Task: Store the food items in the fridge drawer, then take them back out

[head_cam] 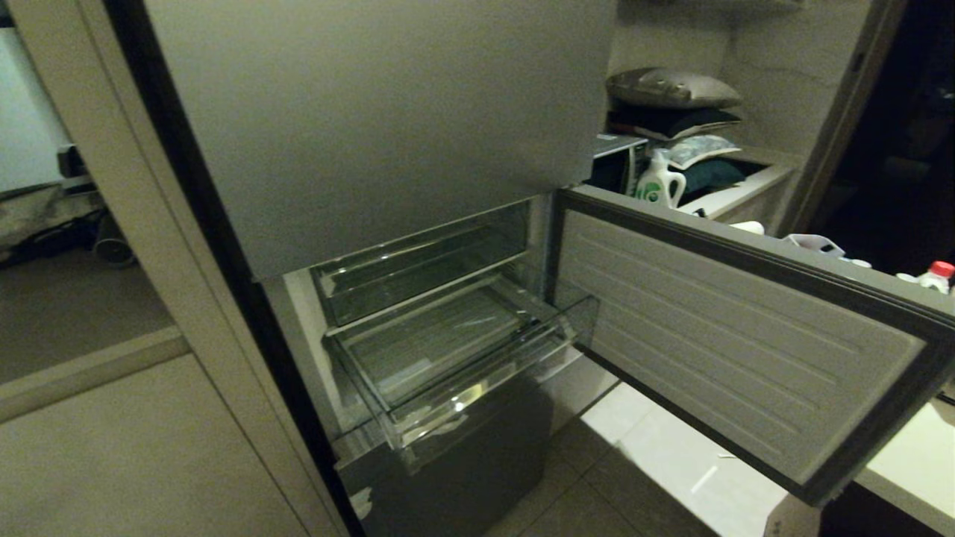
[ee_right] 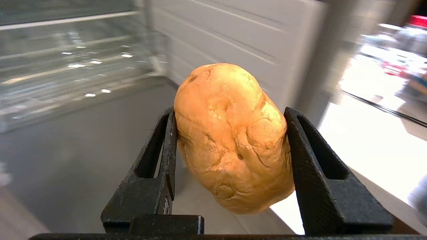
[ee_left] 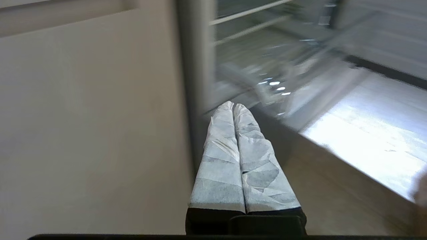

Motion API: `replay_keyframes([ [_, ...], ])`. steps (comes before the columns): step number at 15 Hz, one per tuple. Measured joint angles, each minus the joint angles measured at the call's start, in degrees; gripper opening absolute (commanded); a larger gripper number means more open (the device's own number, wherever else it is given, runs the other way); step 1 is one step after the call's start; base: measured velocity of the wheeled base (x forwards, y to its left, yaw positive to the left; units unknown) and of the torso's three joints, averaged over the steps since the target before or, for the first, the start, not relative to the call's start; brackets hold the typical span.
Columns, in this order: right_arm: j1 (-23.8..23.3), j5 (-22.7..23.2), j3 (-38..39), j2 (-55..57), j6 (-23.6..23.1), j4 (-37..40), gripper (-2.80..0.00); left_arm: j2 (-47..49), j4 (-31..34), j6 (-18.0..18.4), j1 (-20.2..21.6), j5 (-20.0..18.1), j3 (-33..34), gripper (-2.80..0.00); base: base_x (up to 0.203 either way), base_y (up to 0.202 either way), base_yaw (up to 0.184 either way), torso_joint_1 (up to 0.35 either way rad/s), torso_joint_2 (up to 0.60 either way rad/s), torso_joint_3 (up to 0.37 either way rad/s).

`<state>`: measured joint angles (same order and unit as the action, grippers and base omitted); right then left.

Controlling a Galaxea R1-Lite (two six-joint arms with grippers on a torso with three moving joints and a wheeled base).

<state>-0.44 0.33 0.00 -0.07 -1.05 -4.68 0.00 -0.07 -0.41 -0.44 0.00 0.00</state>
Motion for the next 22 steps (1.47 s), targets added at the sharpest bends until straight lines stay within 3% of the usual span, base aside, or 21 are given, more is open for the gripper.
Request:
replay_keyframes([
  [8, -0.02, -0.63, 0.00, 0.00, 0.08, -0.02, -2.80, 0.00, 0.00, 0.00, 0.00, 0.00, 0.00, -2.80, 0.000, 0.007, -0.158, 0.002, 0.00, 0.001],
  [16, 0.09, -1.64, -1.13, 0.53, -0.03, 2.01, -2.80, 0.00, 0.00, 0.00, 0.02, 0.00, 0.00, -2.80, 0.000, 0.000, 0.000, 0.000, 0.00, 0.000],
  [19, -0.26, -5.71, -6.60, 6.95, 1.81, 3.20, -2.80, 0.00, 0.00, 0.00, 0.00, 0.00, 0.00, -2.80, 0.000, 0.000, 0.000, 0.000, 0.00, 0.000],
  [22, -3.38, -6.94, -10.33, 20.42, 2.86, -2.03, -2.80, 0.00, 0.00, 0.00, 0.00, 0.00, 0.00, -2.80, 0.000, 0.000, 0.000, 0.000, 0.00, 0.000],
])
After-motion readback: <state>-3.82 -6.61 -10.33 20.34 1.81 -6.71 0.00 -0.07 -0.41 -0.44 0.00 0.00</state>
